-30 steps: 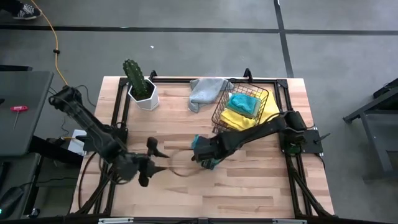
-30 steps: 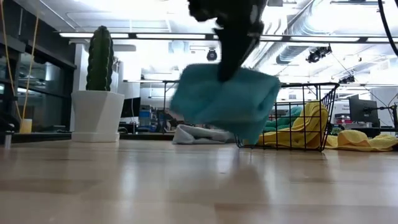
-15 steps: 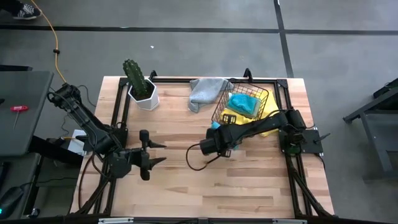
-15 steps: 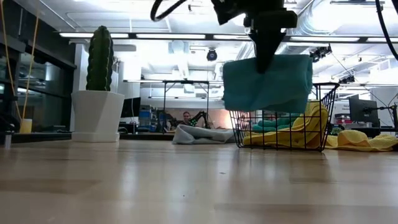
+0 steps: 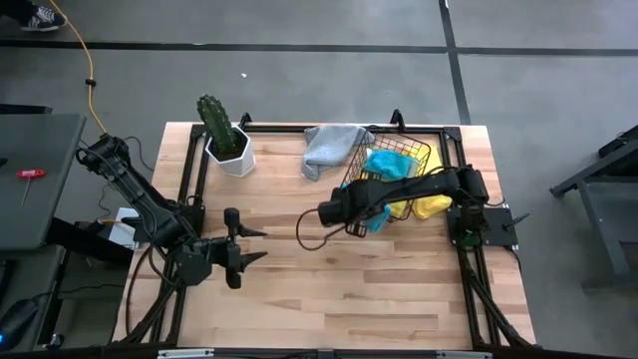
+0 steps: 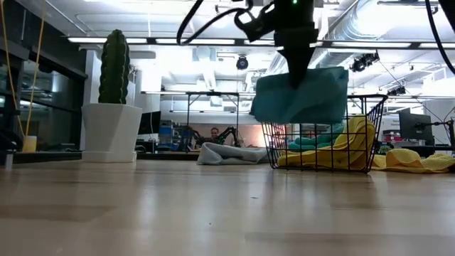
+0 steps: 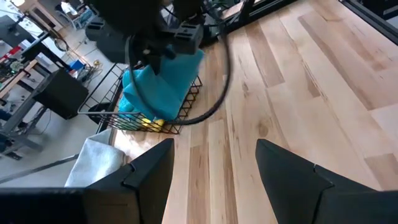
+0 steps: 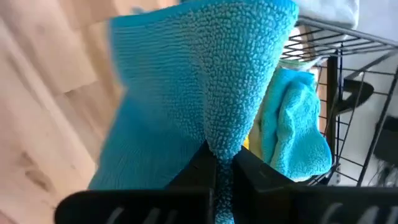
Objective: Fold microfiber towels
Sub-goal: Put the folded blue microfiber towel into the black wire basket
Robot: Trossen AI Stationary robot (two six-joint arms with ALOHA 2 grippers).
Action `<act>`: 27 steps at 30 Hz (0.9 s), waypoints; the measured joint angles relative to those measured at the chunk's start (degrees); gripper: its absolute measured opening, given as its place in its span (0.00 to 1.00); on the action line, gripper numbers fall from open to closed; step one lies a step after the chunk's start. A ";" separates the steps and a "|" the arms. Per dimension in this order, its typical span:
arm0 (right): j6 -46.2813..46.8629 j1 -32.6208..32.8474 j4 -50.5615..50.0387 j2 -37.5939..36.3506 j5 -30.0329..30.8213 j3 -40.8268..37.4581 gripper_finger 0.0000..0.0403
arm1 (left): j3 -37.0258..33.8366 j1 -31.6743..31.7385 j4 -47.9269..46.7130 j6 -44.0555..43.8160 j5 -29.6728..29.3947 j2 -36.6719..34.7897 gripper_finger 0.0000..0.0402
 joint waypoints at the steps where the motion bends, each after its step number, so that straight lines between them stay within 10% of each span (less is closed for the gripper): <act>1: 0.22 -0.55 0.00 0.00 -0.03 0.00 0.00 | 0.00 0.00 0.00 -0.18 0.01 0.00 0.54; 27: -8.12 -11.68 -0.07 -6.86 -5.55 -7.81 0.00 | 0.00 0.02 0.04 -0.60 0.25 0.00 0.54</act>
